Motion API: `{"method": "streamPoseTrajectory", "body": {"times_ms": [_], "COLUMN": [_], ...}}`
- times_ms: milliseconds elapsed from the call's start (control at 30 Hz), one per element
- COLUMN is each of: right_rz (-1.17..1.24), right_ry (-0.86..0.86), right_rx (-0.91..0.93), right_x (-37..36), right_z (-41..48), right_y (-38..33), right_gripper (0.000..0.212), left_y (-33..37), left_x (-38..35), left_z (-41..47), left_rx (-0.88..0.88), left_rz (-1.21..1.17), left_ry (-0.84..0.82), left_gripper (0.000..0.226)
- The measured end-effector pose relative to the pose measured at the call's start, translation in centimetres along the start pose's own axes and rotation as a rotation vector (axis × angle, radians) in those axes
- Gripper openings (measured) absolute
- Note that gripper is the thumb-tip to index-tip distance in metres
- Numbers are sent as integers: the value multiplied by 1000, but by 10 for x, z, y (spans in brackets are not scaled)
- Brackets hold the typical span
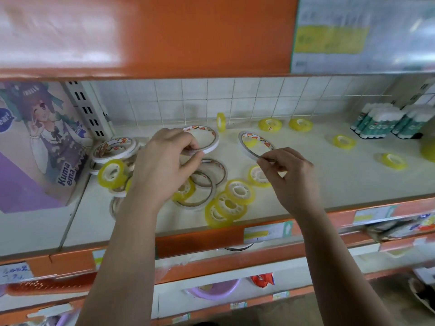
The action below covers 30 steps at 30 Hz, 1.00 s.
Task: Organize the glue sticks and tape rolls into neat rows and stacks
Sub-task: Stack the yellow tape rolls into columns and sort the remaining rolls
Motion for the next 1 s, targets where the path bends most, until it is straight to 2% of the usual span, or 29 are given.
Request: {"method": "streamPoseTrajectory", "body": {"times_ms": [233,500,767,1000], "right_rz": [-137,-200,-250,-275], "right_ry": [128,190,175,210], "right_rx": [2,-1,80,140], "right_x": [81,225,357,419], "right_z": [-13,-23,-9,22], "right_y": [44,137,220,289], "right_gripper": [9,14,9,11], "left_y": [83,233,351,414], "left_x": [-54,-153,-227,-281], "left_z": [6,36,62,104], "left_rx": [-152,-261,-177,-165], "left_rz": [-44,-107,-129,-137], "left_ry": [-17,1,13,56], "left_gripper": [17,13,13,18]}}
Point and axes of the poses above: each hand's wrist, its own z-axis towards the middle knuckle, its own x-axis out of the back of the hand, y = z × x, the point moved 1 cm from there along z, towards the middle knuckle, and after that the axes turned 2 degrees about y, right-handed, at the moved point
